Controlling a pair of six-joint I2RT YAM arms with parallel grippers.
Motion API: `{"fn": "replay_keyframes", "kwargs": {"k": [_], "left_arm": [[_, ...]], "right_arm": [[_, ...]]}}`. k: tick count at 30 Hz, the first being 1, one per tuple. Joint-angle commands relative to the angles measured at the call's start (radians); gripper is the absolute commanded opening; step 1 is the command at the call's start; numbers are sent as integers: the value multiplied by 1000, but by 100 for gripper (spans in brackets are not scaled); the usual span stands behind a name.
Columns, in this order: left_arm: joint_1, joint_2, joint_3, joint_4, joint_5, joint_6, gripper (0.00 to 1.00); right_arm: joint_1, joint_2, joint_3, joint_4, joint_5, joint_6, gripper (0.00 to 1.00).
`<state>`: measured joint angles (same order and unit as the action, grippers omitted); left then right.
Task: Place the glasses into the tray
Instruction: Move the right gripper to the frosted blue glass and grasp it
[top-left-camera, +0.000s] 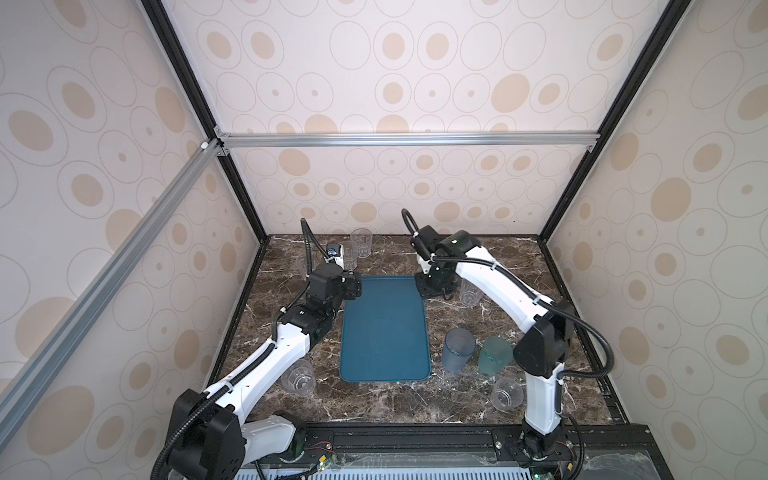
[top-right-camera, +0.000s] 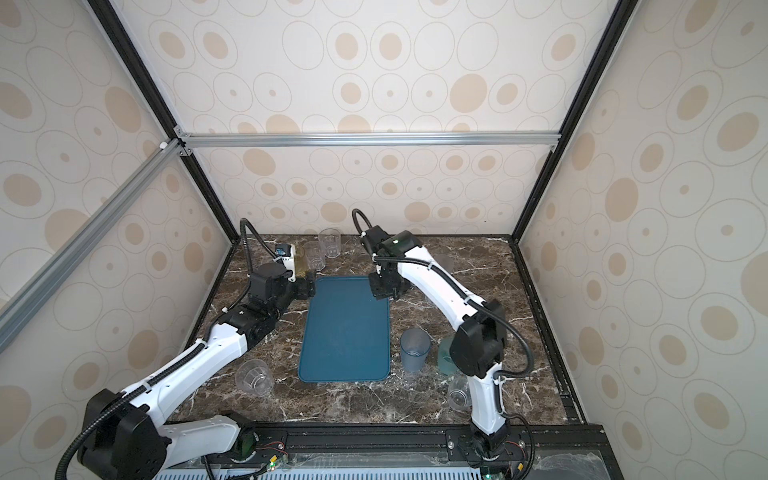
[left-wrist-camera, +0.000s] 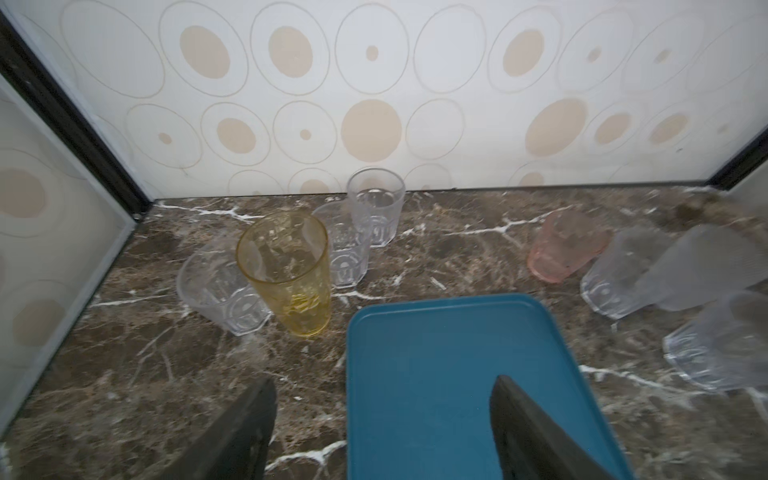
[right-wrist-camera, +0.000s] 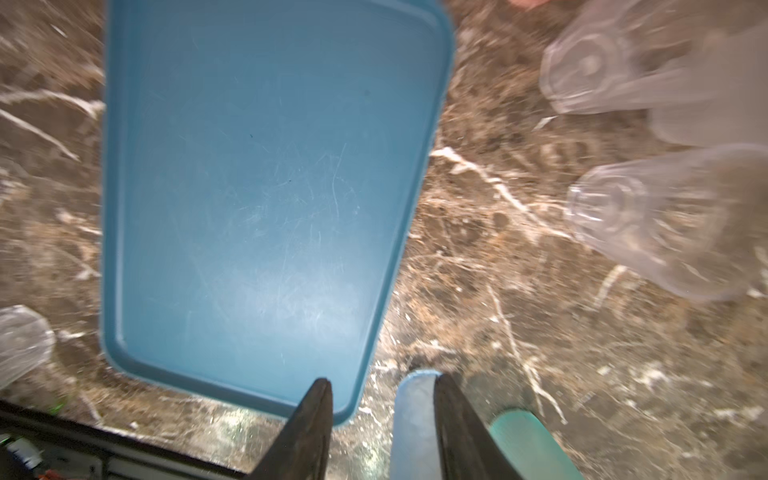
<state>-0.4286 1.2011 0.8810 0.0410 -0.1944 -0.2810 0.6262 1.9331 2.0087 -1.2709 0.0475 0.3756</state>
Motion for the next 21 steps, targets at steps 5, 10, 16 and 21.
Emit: {"fn": "replay_keyframes", "kwargs": {"k": [5,10,16,21], "left_arm": [[-41,73,88,-3,134,-108,70],[-128,131,131,-27,147,-76,71],[-237,193,148,-7,194,-84,72],[-285,232,141,18,215,-122,72]], "right_arm": [[-92,-174,-129,-200,27,-49,45],[-121,-301,-275,-246,-33,-61,46],[-124,-391,-441,-222,-121,-43,47],[-125,-406,-518,-163,-161,-26,46]]}}
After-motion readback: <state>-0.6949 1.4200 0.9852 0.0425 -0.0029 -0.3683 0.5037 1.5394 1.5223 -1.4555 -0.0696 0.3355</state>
